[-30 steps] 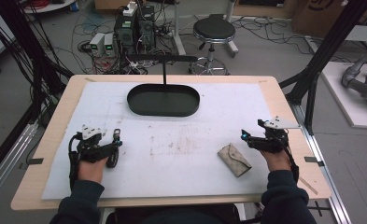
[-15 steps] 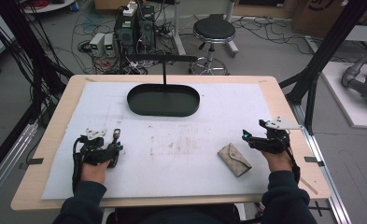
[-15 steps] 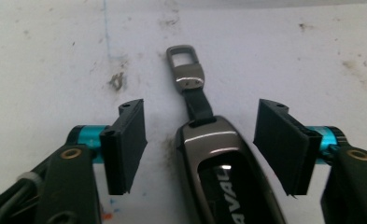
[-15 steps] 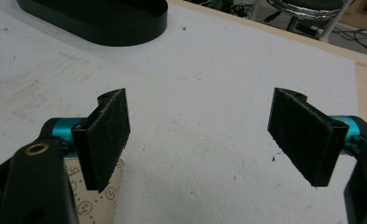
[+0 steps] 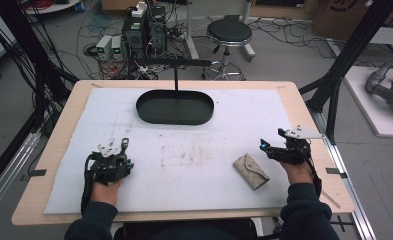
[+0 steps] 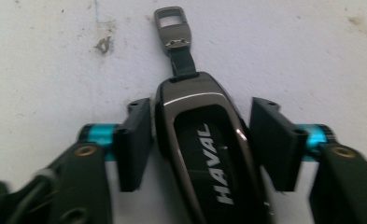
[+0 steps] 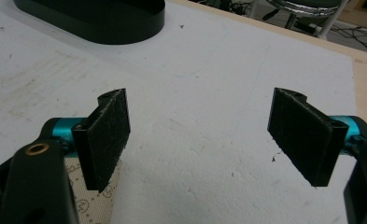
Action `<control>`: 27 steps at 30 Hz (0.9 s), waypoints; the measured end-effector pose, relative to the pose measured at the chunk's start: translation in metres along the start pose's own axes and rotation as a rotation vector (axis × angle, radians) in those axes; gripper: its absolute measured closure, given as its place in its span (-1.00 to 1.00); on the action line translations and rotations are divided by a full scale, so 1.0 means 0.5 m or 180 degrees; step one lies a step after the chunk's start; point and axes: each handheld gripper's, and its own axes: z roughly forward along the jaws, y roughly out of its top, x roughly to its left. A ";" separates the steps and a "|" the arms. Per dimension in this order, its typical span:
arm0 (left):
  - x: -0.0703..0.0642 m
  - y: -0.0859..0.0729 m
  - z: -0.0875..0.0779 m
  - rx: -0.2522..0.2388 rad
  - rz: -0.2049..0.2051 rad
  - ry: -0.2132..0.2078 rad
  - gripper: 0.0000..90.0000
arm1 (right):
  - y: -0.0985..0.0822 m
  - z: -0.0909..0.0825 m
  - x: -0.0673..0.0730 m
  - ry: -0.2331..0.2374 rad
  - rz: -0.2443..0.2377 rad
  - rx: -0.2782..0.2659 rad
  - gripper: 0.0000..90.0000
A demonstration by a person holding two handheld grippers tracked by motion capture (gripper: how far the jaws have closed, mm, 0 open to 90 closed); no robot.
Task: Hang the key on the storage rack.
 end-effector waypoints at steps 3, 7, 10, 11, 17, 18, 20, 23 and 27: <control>0.000 -0.001 -0.001 -0.0009 0.0006 -0.0022 0.07 | -0.001 -0.001 0.000 -0.0001 0.0003 0.0004 -0.52; 0.005 0.005 0.004 -0.0014 0.0053 -0.0076 0.07 | -0.001 -0.001 0.001 -0.0003 -0.0003 0.0008 -0.52; 0.007 0.013 0.018 -0.0078 0.0150 -0.0060 0.07 | 0.000 0.001 0.003 0.0010 -0.0012 0.0010 -0.52; 0.007 0.015 0.022 -0.0099 0.0161 -0.0055 0.07 | 0.000 0.002 0.003 0.0013 -0.0018 0.0008 -0.52; 0.010 0.014 0.026 -0.0134 0.0125 -0.0062 0.02 | -0.002 0.003 0.002 0.0023 -0.0019 0.0030 -0.52; 0.011 0.010 0.022 -0.0111 0.0078 -0.0077 -0.05 | -0.002 0.002 0.002 0.0016 -0.0006 0.0033 -0.52; 0.013 0.005 0.016 -0.0097 0.0096 -0.0116 -0.15 | -0.003 0.000 -0.001 0.0005 -0.0009 0.0018 -0.52; 0.014 0.012 0.018 -0.0041 0.0153 -0.0132 -0.09 | -0.005 0.001 -0.003 0.0005 0.0011 0.0035 -0.52; 0.014 0.019 0.020 -0.0005 0.0210 -0.0158 0.06 | -0.003 0.005 0.003 0.0032 -0.0031 0.0048 -0.52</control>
